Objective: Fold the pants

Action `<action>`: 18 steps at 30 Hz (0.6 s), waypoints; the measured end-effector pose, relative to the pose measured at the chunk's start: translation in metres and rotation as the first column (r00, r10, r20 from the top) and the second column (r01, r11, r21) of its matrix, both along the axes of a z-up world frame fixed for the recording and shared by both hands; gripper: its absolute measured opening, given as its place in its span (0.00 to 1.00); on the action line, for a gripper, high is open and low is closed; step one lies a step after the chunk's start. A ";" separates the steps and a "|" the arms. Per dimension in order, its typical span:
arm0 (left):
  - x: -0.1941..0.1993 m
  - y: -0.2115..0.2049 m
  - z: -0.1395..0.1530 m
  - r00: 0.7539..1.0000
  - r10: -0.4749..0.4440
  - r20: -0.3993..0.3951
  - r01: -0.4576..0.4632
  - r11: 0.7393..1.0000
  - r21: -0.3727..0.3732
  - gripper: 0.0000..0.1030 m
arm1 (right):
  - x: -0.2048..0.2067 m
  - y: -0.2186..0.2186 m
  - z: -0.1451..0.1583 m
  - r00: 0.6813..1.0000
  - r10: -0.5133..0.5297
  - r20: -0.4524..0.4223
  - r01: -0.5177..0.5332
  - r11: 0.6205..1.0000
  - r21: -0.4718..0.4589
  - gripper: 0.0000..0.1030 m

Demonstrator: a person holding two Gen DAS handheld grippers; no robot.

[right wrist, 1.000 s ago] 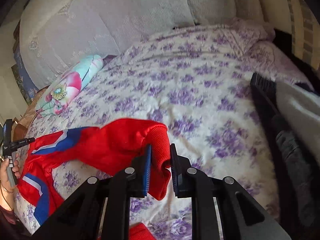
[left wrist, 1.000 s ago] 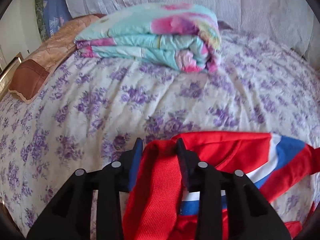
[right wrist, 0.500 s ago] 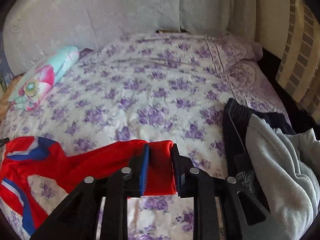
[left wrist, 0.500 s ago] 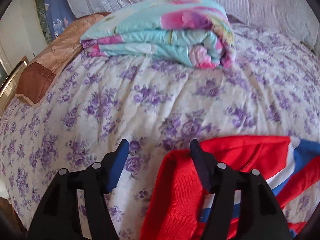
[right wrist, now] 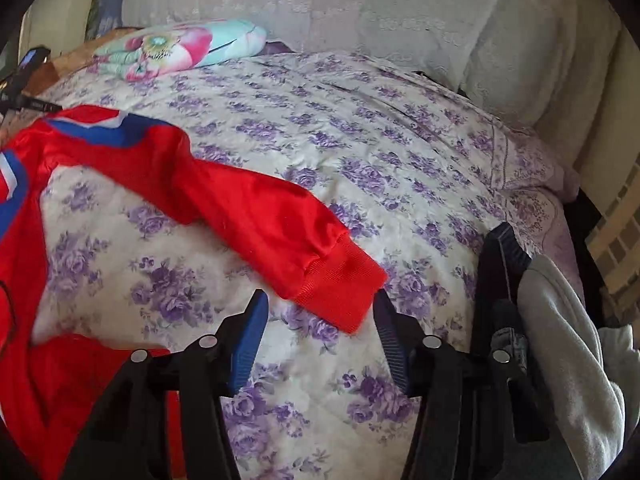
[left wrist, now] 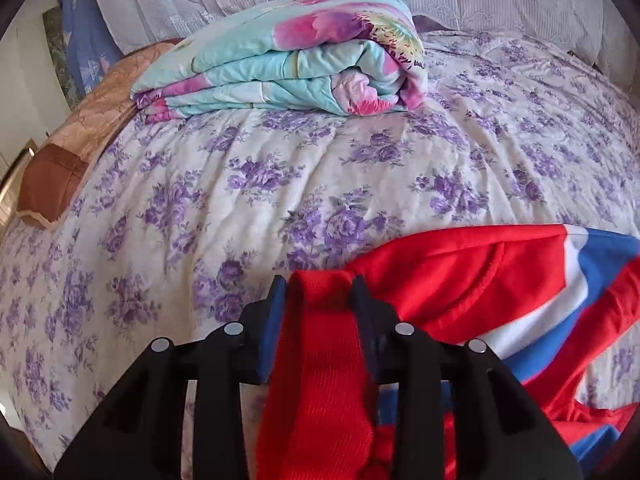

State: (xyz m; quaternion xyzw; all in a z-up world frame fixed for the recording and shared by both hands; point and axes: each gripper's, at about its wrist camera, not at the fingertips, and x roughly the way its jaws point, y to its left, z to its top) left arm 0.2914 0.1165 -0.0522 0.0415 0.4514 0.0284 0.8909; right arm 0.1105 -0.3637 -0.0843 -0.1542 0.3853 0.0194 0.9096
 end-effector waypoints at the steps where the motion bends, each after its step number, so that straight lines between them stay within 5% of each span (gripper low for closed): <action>1: -0.003 0.003 0.001 1.000 0.008 0.000 -0.008 1.000 -0.008 0.43 | 0.004 0.006 -0.003 1.000 0.026 -0.006 -0.026 1.000 -0.013 0.50; 3: -0.006 0.007 -0.002 1.000 0.029 -0.002 -0.029 1.000 0.008 0.65 | 0.015 0.016 -0.009 0.997 0.071 -0.014 -0.071 0.996 -0.051 0.49; 4: -0.004 0.009 -0.004 0.999 0.038 -0.004 -0.038 0.999 0.014 0.68 | 0.020 0.021 -0.014 0.997 0.071 -0.019 -0.072 0.994 -0.084 0.41; 5: -0.001 0.011 -0.007 0.999 0.042 -0.018 -0.042 0.999 0.001 0.68 | 0.031 0.021 -0.020 0.997 0.057 -0.048 -0.062 0.993 -0.104 0.12; 6: 0.003 0.012 -0.010 0.998 0.044 -0.033 -0.044 0.999 -0.008 0.68 | 0.041 0.018 -0.025 0.996 0.041 -0.081 -0.048 0.995 -0.087 0.11; 9: 0.005 0.011 -0.013 0.999 -0.003 -0.050 -0.001 0.996 -0.087 0.38 | 0.043 0.013 -0.011 0.998 -0.002 -0.055 0.000 1.000 -0.026 0.09; 14: -0.007 0.004 -0.002 0.999 -0.008 0.031 0.009 0.999 -0.037 0.28 | 0.010 0.002 0.086 1.000 -0.010 0.026 0.006 0.991 0.130 0.08; 18: -0.004 0.010 0.003 0.998 0.025 0.066 -0.020 0.997 -0.073 0.20 | 0.037 -0.010 0.146 0.998 -0.054 -0.024 0.057 0.989 0.139 0.08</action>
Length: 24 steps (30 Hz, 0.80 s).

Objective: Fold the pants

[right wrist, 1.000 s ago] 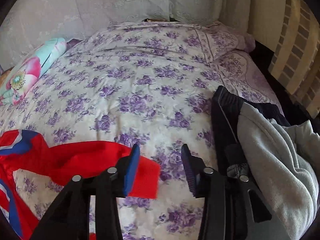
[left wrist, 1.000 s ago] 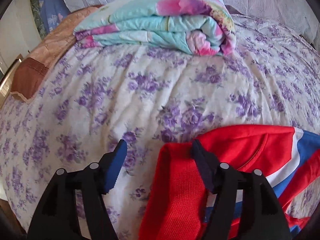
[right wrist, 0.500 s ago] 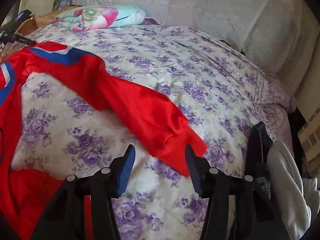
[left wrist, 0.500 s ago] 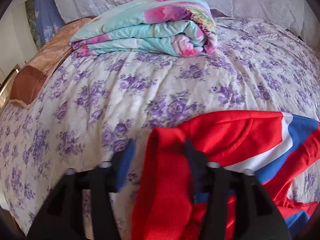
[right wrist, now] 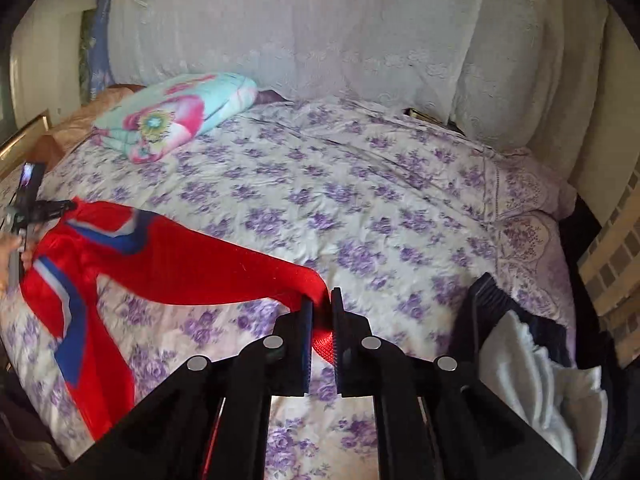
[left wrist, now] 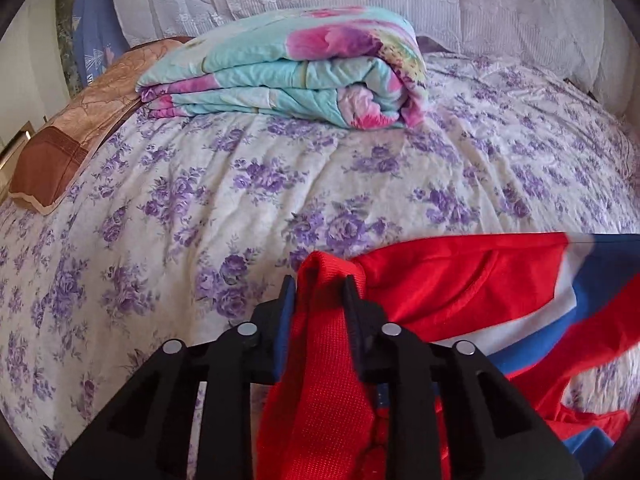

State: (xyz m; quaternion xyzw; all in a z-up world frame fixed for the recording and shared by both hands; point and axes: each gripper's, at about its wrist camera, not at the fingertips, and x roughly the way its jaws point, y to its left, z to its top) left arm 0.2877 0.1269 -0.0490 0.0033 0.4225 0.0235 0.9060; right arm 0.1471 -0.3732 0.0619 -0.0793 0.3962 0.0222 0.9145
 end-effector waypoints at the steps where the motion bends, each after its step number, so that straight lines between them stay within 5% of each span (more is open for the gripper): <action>1: 0.001 0.001 0.001 1.000 0.010 0.007 -0.010 1.000 0.001 0.18 | 0.013 0.002 0.004 1.000 -0.010 -0.025 0.009 0.999 -0.036 0.09; 3: 0.005 0.001 0.003 0.998 0.058 0.030 -0.059 0.998 0.038 0.17 | 0.061 0.005 -0.007 0.988 -0.054 -0.144 0.037 0.993 -0.116 0.11; 5: 0.013 0.000 0.002 0.996 0.081 0.036 -0.083 0.994 0.065 0.17 | 0.112 0.001 -0.035 0.971 -0.156 -0.184 0.111 0.966 -0.233 0.41; 7: 0.019 -0.001 0.002 0.992 0.114 0.043 -0.119 0.987 0.111 0.17 | 0.147 0.004 -0.071 0.969 -0.228 -0.091 0.162 0.874 -0.458 0.58; 8: 0.019 0.002 0.003 0.992 0.122 0.041 -0.126 0.985 0.116 0.17 | 0.154 0.006 -0.086 0.971 -0.227 -0.080 0.157 0.848 -0.506 0.58; 12: -0.003 0.013 0.017 0.992 0.109 0.055 -0.114 0.988 0.099 0.19 | 0.132 -0.023 -0.098 0.960 -0.258 -0.104 0.232 0.948 -0.217 0.59; 16: -0.018 0.021 0.016 0.996 0.087 0.025 -0.089 0.988 0.128 0.38 | 0.084 -0.071 -0.102 0.943 -0.328 -0.061 0.334 0.927 0.169 0.84; 17: -0.018 0.022 0.011 0.997 0.081 -0.001 -0.080 0.989 0.124 0.38 | 0.079 -0.081 -0.115 0.942 -0.323 -0.094 0.336 0.901 0.274 0.84; 19: -0.013 0.024 0.000 0.995 0.086 -0.048 -0.080 0.991 0.104 0.38 | 0.080 -0.085 -0.140 0.928 -0.340 -0.151 0.372 0.871 0.321 0.83; 21: -0.007 0.021 -0.013 0.992 0.088 -0.090 -0.080 0.993 0.084 0.37 | 0.090 -0.083 -0.166 0.912 -0.355 -0.205 0.406 0.854 0.325 0.54; 22: -0.005 0.016 -0.018 0.992 0.095 -0.087 -0.085 0.990 0.117 0.37 | 0.096 -0.080 -0.180 0.914 -0.335 -0.230 0.398 0.853 0.338 0.15; 24: -0.005 0.011 -0.020 0.992 0.095 -0.079 -0.082 0.985 0.154 0.38 | 0.096 -0.071 -0.180 0.931 -0.317 -0.180 0.361 0.869 0.337 0.09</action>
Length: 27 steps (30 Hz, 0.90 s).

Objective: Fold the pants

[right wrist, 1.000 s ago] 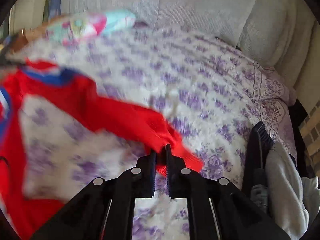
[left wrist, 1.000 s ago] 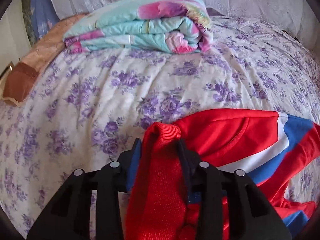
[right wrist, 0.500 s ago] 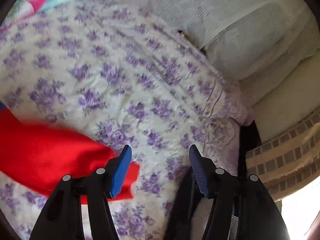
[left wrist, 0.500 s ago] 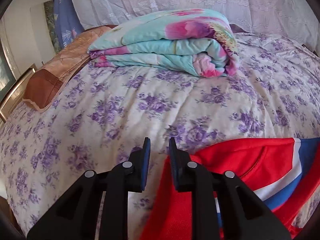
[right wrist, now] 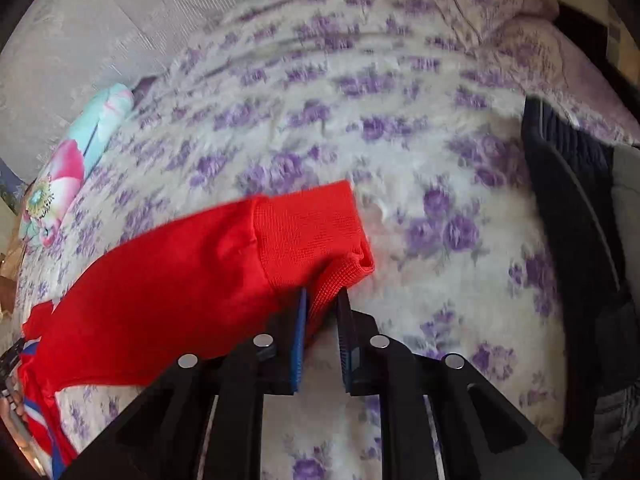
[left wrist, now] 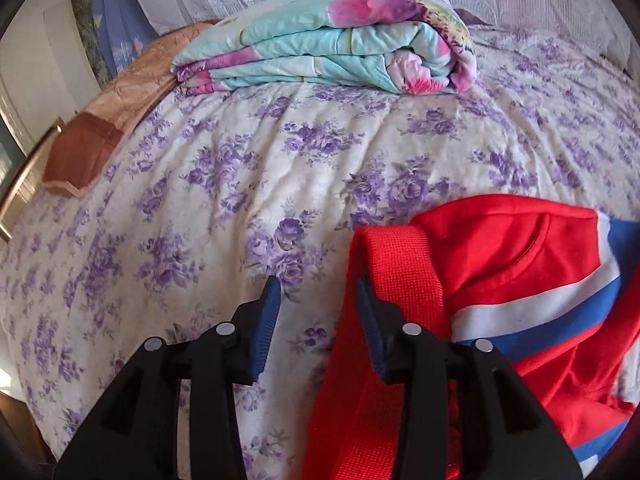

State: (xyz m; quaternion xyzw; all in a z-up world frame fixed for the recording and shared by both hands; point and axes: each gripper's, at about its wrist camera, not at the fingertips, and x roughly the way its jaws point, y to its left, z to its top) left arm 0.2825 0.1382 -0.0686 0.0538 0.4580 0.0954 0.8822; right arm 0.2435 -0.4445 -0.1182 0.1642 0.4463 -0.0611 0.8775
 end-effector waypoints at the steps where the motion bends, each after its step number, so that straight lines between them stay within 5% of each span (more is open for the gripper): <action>1: -0.001 0.000 0.002 1.000 0.003 0.002 -0.003 1.000 0.002 0.38 | -0.003 0.006 0.008 1.000 0.013 0.011 -0.012 0.999 -0.039 0.08; 5: -0.003 0.002 0.001 1.000 0.010 -0.003 -0.010 1.000 -0.001 0.41 | -0.051 0.004 0.055 0.998 0.011 0.054 -0.002 0.987 -0.162 0.07; 10: 0.003 -0.010 -0.002 1.000 -0.011 0.000 0.011 0.999 0.047 0.49 | -0.080 -0.019 0.003 0.991 -0.001 -0.134 -0.027 0.978 -0.207 0.12; 14: 0.003 -0.011 0.004 1.000 -0.020 -0.005 0.020 0.998 0.059 0.49 | -0.093 -0.020 0.025 0.998 -0.065 0.025 0.070 0.964 -0.257 0.37; 18: 0.000 0.013 0.020 1.000 0.002 0.011 -0.001 0.999 -0.033 0.49 | -0.094 -0.018 0.043 0.995 -0.087 0.058 0.101 0.943 -0.318 0.43; 21: 0.008 0.026 0.030 0.999 0.003 0.035 -0.001 0.999 -0.053 0.54 | -0.090 -0.015 0.053 0.993 -0.058 0.101 0.088 0.942 -0.324 0.64; 22: 0.016 0.026 0.029 0.999 -0.030 0.015 0.031 0.997 -0.066 0.62 | -0.085 -0.012 0.055 0.993 -0.043 0.109 0.076 0.942 -0.326 0.69; 24: 0.028 0.018 0.021 0.996 -0.087 -0.023 0.085 0.993 -0.082 0.62 | -0.074 -0.011 0.054 0.996 -0.014 0.088 0.041 0.946 -0.323 0.73; 27: 0.039 -0.005 0.009 0.993 -0.115 -0.036 0.116 0.993 0.019 0.61 | -0.052 -0.006 0.039 1.000 0.020 0.000 -0.019 0.953 -0.304 0.73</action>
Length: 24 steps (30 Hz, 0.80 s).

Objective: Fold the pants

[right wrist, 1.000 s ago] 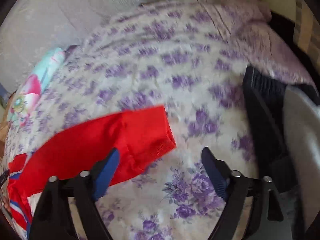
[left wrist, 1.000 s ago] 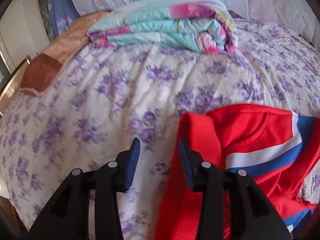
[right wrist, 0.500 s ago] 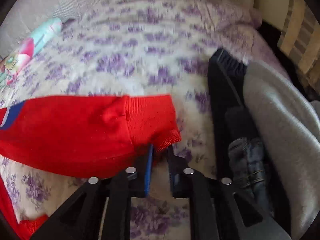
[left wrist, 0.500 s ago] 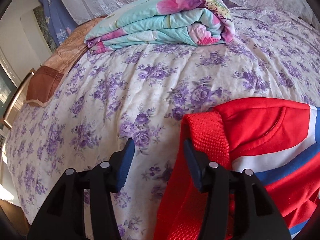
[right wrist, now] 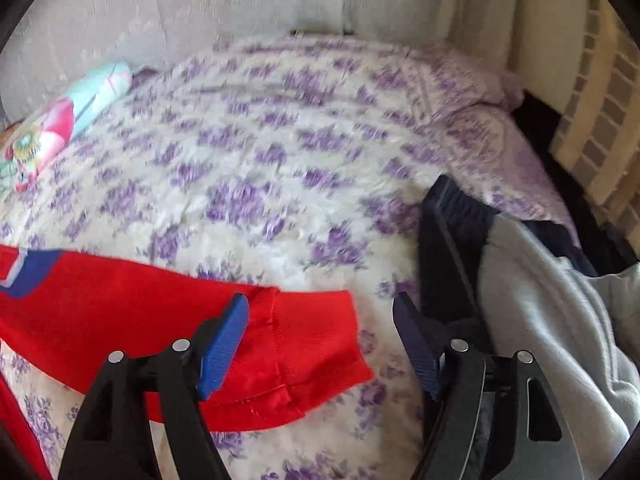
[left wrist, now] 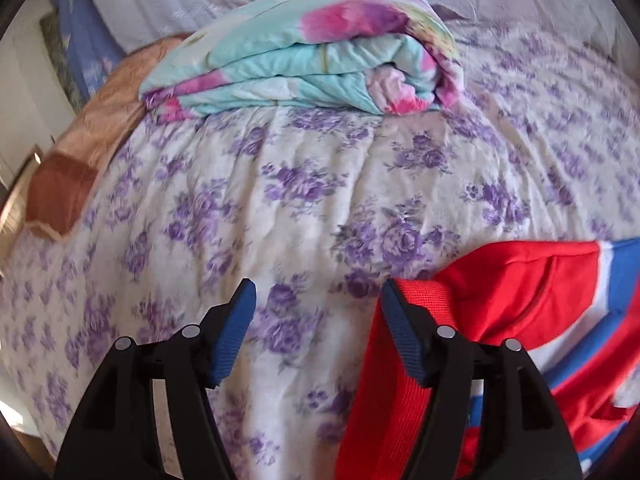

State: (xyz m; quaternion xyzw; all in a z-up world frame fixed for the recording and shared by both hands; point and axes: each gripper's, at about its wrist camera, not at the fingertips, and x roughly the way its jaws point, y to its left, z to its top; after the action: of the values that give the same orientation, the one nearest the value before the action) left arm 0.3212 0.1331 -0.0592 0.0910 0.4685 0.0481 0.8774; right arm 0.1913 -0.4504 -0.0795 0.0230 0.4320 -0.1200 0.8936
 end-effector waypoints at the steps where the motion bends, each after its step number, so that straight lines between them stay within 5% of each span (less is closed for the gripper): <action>1: 0.001 -0.006 -0.003 1.000 0.000 -0.008 0.000 1.000 0.017 0.55 | 0.006 0.002 -0.007 0.999 -0.002 -0.033 0.002 1.000 -0.010 0.72; 3: -0.005 -0.017 0.003 1.000 -0.022 0.003 0.022 0.999 0.031 0.34 | 0.014 0.006 -0.022 0.995 0.010 -0.095 -0.011 1.000 -0.013 0.57; 5: -0.021 -0.028 0.018 0.995 -0.047 0.088 0.039 0.995 0.093 0.31 | 0.014 0.008 -0.027 0.995 0.020 -0.101 -0.021 1.000 0.000 0.56; 8: -0.032 -0.026 0.037 0.984 -0.114 0.135 0.112 0.994 0.016 0.76 | 0.011 0.007 -0.026 0.997 0.020 -0.080 -0.020 1.000 0.005 0.57; 11: -0.012 -0.007 0.025 0.995 -0.093 0.026 0.095 0.990 -0.105 0.83 | 0.011 0.004 -0.029 0.997 0.014 -0.081 -0.012 1.000 0.027 0.60; 16: 0.006 0.009 -0.001 0.990 -0.074 -0.121 0.034 0.952 -0.306 0.70 | 0.011 0.004 -0.033 0.997 0.014 -0.080 -0.012 0.999 0.033 0.60; 19: 0.005 -0.009 -0.010 0.984 -0.106 -0.144 0.070 0.970 -0.233 0.65 | 0.012 0.003 -0.033 0.996 0.022 -0.088 -0.019 0.999 0.036 0.60; 21: 0.010 -0.008 -0.016 0.979 -0.089 -0.183 0.041 0.966 -0.254 0.62 | 0.013 0.004 -0.032 0.995 0.026 -0.093 -0.023 0.999 0.031 0.59; 22: 0.010 -0.005 -0.015 0.976 -0.094 -0.194 0.033 0.954 -0.297 0.47 | 0.013 0.005 -0.032 0.995 0.028 -0.093 -0.026 0.999 0.030 0.57; 24: 0.009 -0.006 -0.011 0.972 -0.120 -0.203 0.042 0.935 -0.352 0.36 | 0.011 0.005 -0.030 0.996 0.032 -0.077 -0.030 0.999 0.028 0.42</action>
State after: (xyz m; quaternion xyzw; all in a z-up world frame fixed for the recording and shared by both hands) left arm 0.3302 0.1274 -0.0703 -0.0403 0.5603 -0.0814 0.8233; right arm 0.2022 -0.4449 -0.1094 0.0236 0.4683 -0.1012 0.8774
